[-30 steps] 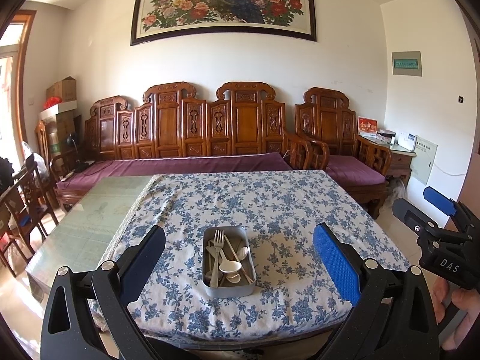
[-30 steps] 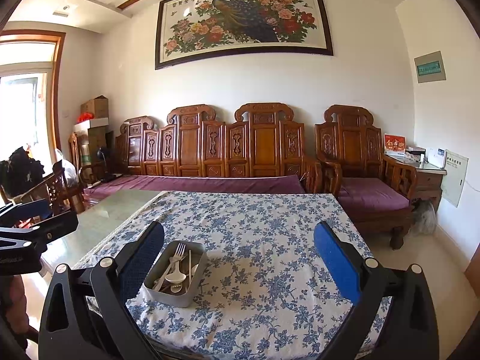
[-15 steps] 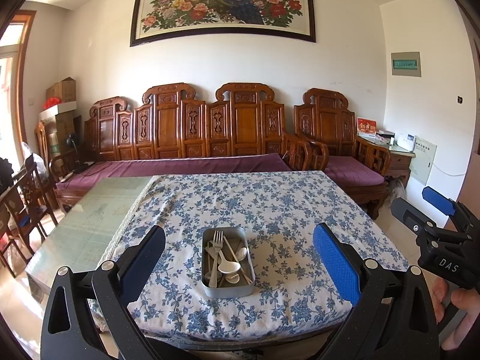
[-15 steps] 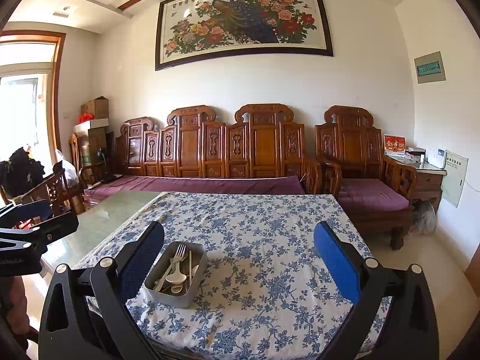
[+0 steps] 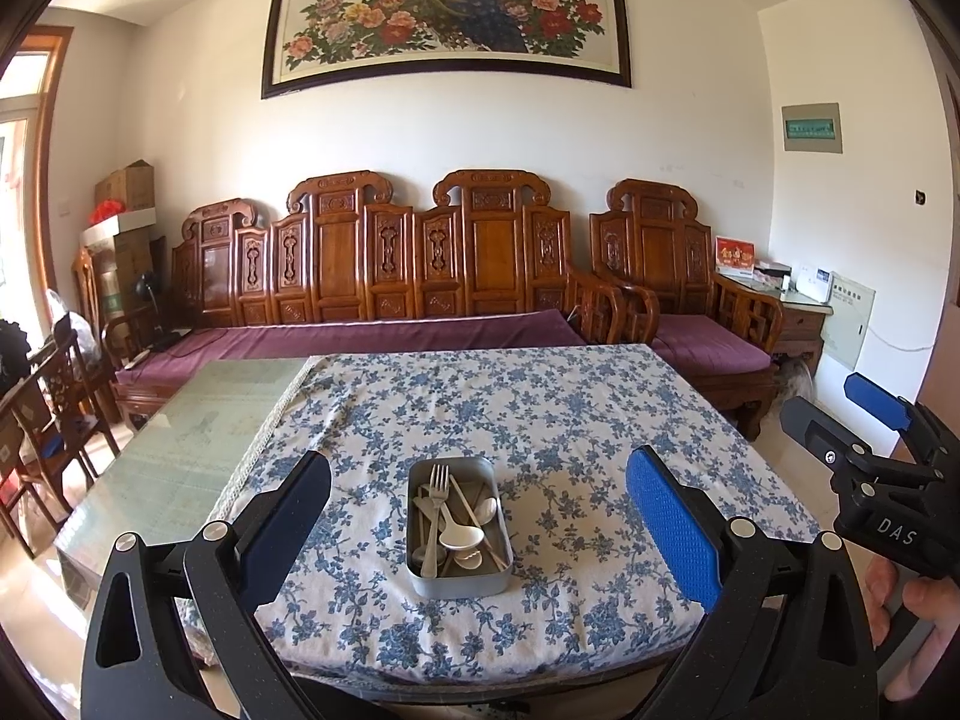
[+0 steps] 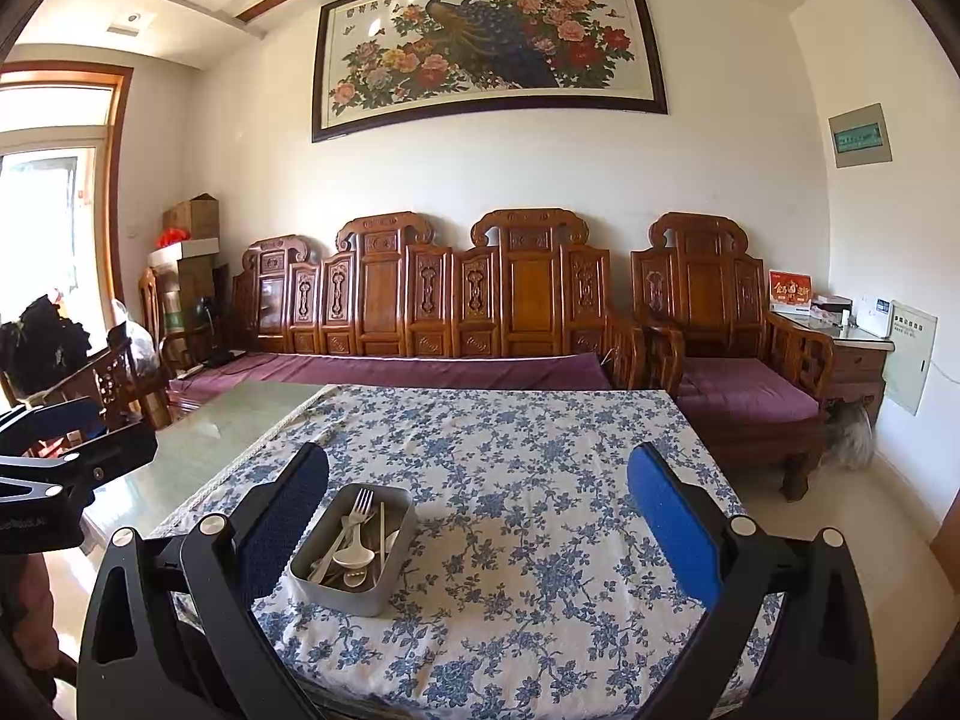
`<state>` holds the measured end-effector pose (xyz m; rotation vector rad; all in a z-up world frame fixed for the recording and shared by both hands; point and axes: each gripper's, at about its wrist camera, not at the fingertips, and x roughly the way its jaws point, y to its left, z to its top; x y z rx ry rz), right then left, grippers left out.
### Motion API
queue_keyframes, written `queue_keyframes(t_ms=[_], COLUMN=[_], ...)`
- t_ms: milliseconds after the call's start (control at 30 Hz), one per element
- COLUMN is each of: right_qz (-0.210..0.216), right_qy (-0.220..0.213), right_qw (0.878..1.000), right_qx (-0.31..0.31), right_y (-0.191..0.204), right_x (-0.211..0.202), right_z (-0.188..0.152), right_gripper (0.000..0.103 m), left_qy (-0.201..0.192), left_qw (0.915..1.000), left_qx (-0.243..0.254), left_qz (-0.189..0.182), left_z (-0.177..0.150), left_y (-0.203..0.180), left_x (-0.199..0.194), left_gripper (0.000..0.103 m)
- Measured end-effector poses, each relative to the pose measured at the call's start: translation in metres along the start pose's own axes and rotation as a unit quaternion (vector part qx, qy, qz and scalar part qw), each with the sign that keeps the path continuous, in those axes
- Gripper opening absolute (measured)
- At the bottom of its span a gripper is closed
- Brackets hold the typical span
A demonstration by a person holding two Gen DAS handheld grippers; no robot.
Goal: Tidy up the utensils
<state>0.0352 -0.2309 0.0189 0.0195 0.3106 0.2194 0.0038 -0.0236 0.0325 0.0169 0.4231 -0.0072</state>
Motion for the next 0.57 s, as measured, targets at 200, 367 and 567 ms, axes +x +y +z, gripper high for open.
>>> queue_keyframes(t_ms=[200,367,567], right_qz=[0.0,0.0,0.0], right_qy=[0.001,0.0,0.0], right_qw=[1.0,1.0,1.0], right_qx=[0.0,0.001,0.001], right_y=[-0.0001,0.0001,-0.0003], right_x=[0.0003,0.0002,-0.0001], right_z=[0.0,-0.0002,-0.0005], right_gripper=[0.1,0.1,0.1], left_qy=[0.0,0.002,0.004], left_qw=[1.0,1.0,1.0], left_qx=[-0.001,-0.001,-0.003], left_qz=[0.001,0.0,-0.001], left_z=[-0.0006,-0.0009,-0.0015], left_y=[0.0,0.0006,0.0037], left_x=[-0.0005,-0.0009,-0.0008], left_gripper=[0.095,0.095,0.095])
